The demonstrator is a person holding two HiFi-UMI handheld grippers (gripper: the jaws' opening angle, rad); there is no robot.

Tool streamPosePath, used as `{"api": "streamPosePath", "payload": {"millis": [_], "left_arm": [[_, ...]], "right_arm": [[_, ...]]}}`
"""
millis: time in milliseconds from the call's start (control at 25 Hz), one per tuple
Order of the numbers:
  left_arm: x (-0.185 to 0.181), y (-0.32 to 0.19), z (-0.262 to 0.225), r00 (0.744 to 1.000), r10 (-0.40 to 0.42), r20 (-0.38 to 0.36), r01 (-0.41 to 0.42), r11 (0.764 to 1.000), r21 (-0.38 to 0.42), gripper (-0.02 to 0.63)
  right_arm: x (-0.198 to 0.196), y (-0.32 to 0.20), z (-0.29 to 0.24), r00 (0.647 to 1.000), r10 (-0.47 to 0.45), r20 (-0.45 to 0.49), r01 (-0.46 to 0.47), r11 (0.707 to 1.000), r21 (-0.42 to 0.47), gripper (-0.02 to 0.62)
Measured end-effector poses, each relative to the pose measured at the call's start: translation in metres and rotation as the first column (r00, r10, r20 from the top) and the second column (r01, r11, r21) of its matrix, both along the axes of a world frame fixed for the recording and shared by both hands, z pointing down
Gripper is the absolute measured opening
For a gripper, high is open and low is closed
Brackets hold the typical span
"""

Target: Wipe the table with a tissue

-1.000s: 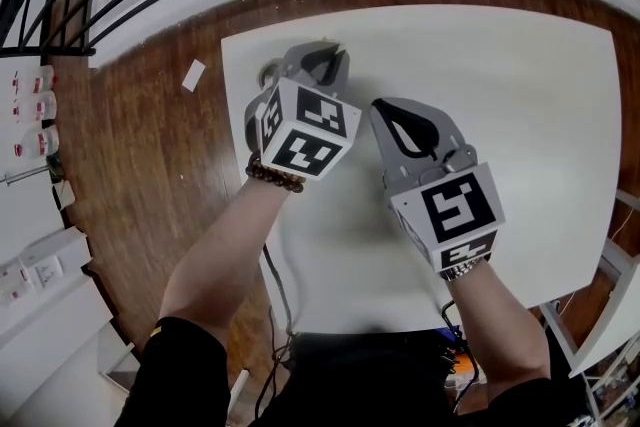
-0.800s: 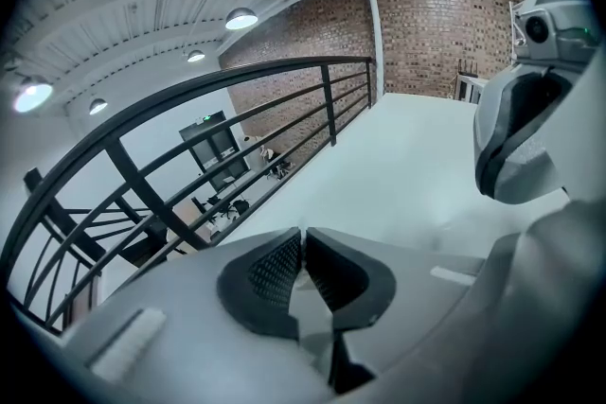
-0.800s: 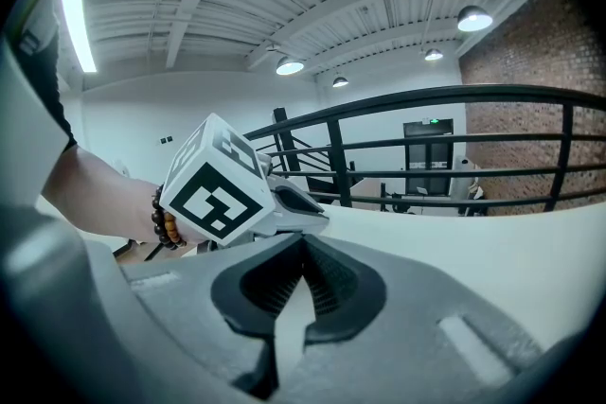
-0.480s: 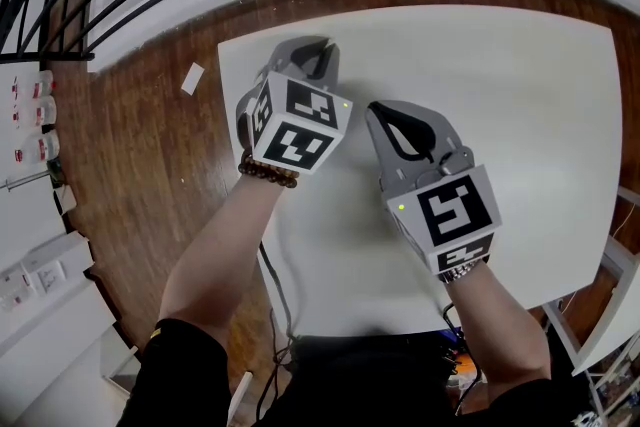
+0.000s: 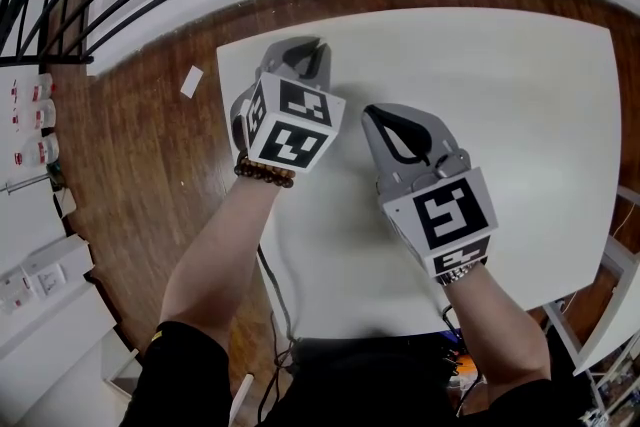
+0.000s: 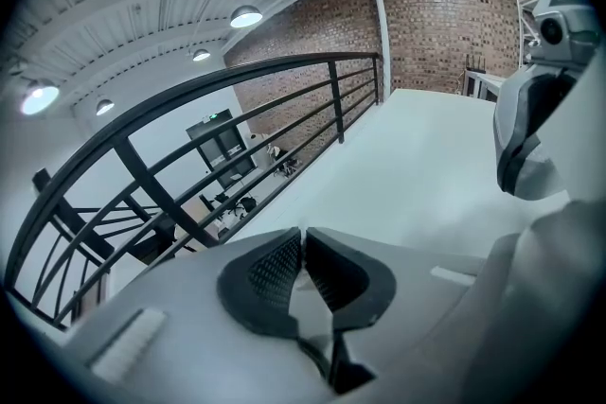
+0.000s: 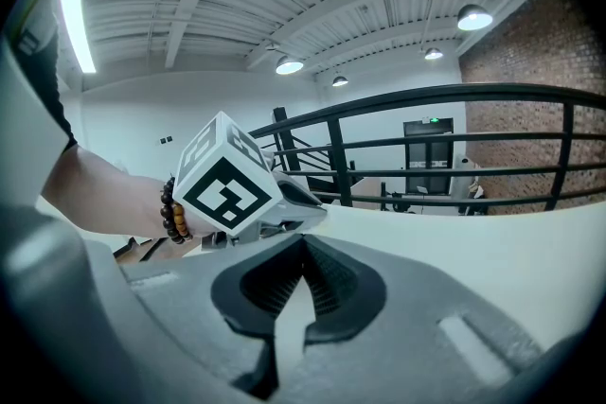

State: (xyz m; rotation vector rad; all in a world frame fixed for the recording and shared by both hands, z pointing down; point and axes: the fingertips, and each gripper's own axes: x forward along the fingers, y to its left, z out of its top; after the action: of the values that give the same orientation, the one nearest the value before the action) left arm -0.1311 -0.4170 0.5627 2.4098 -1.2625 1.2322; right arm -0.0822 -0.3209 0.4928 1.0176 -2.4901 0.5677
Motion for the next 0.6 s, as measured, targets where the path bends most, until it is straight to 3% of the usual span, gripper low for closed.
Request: {"api": "streamPosePath", "payload": {"millis": [600], "left_arm": [[-0.015, -0.007, 0.0, 0.998, -0.042, 0.046, 0.041, 0.999, 0.018, 0.031]], "right_arm": [[0.002, 0.001, -0.005, 1.0, 0.007, -0.003, -0.007, 1.0, 0.005, -0.009]]}}
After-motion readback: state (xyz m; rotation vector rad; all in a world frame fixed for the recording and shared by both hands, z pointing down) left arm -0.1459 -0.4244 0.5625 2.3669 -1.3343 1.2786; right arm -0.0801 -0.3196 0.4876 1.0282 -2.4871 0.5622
